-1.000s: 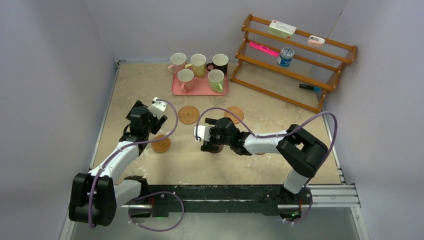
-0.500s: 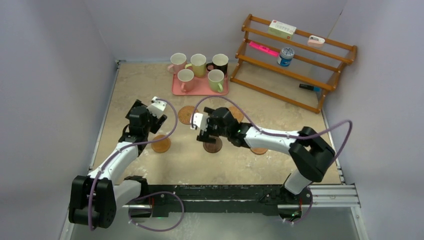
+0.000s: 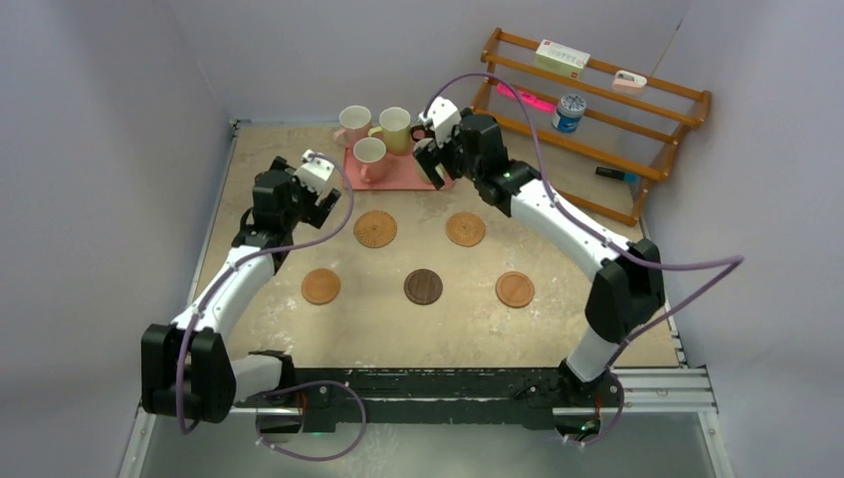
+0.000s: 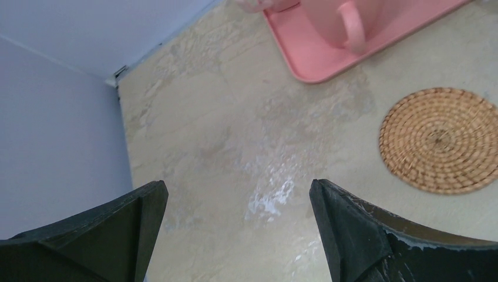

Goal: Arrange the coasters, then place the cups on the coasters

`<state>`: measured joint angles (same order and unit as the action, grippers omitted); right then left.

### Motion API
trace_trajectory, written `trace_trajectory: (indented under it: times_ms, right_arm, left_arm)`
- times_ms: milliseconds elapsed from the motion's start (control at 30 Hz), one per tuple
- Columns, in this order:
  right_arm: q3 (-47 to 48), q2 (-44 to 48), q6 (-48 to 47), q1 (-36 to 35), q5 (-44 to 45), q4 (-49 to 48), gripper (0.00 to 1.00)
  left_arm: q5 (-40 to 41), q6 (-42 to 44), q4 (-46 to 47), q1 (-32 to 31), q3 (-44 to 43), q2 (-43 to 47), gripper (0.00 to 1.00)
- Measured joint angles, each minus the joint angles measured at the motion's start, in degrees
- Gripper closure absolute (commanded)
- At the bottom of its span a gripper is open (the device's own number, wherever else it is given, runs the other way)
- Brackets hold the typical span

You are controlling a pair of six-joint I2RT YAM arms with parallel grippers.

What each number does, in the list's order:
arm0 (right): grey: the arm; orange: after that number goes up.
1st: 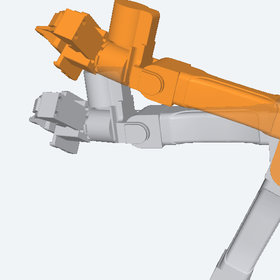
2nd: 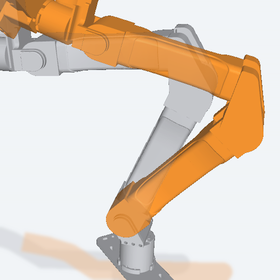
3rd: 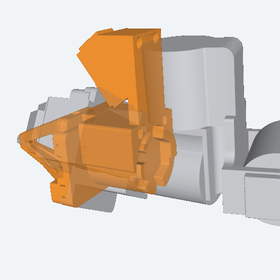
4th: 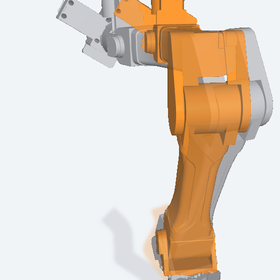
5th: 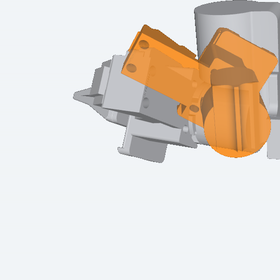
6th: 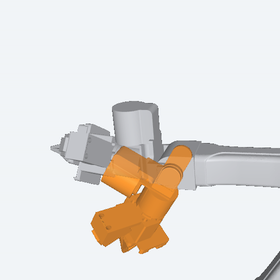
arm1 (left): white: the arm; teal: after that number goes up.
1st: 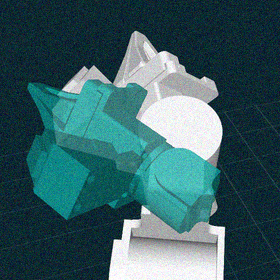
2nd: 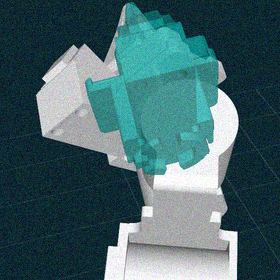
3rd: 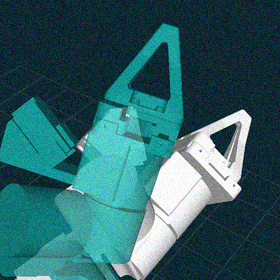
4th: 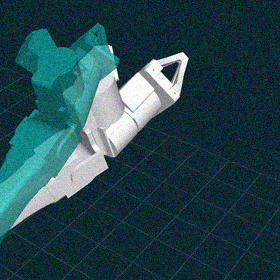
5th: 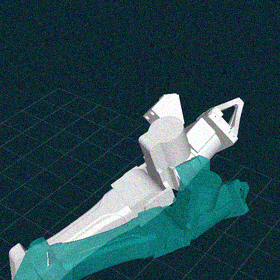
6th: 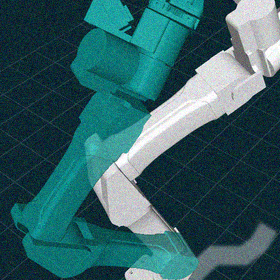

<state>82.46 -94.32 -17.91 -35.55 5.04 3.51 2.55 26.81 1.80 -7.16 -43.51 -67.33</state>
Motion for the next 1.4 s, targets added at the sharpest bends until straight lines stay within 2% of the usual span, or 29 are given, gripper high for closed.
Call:
trace_trajectory:
  times_ms: [233,367,533,767,1000,1233,1400]
  right_arm:
    - [15.5,-13.5,5.6,3.1,1.5,6.8,0.02]
    - [20.5,-18.6,7.3,3.6,1.4,10.2,0.02]
    - [23.0,-21.7,8.3,4.6,1.5,12.2,0.02]
    - [26.0,-23.5,10.0,7.6,0.9,14.7,0.02]
    - [19.1,-17.4,10.3,8.8,-0.3,15.6,0.02]
    - [16.4,-12.2,10.3,8.5,-0.3,14.1,0.02]
    - [16.5,-13.4,10.3,8.5,-0.2,12.9,0.02]
  left_arm:
    - [-8.4,-4.4,-1.1,-0.1,-11.5,-12.1,0.00]
    - [-10.8,-6.8,-2.5,-1.4,-18.7,-18.5,0.00]
    - [-11.0,-8.8,-4.3,-3.8,-26.6,-26.0,0.00]
    - [-9.4,-10.6,-7.0,-3.2,-40.2,-37.4,0.00]
    - [-12.4,-10.6,-11.0,0.2,-54.5,-47.5,0.00]
    - [-17.8,-11.7,-13.7,3.0,-56.8,-50.3,0.04]
    - [-20.7,-12.3,-12.5,2.5,-51.8,-48.6,0.03]
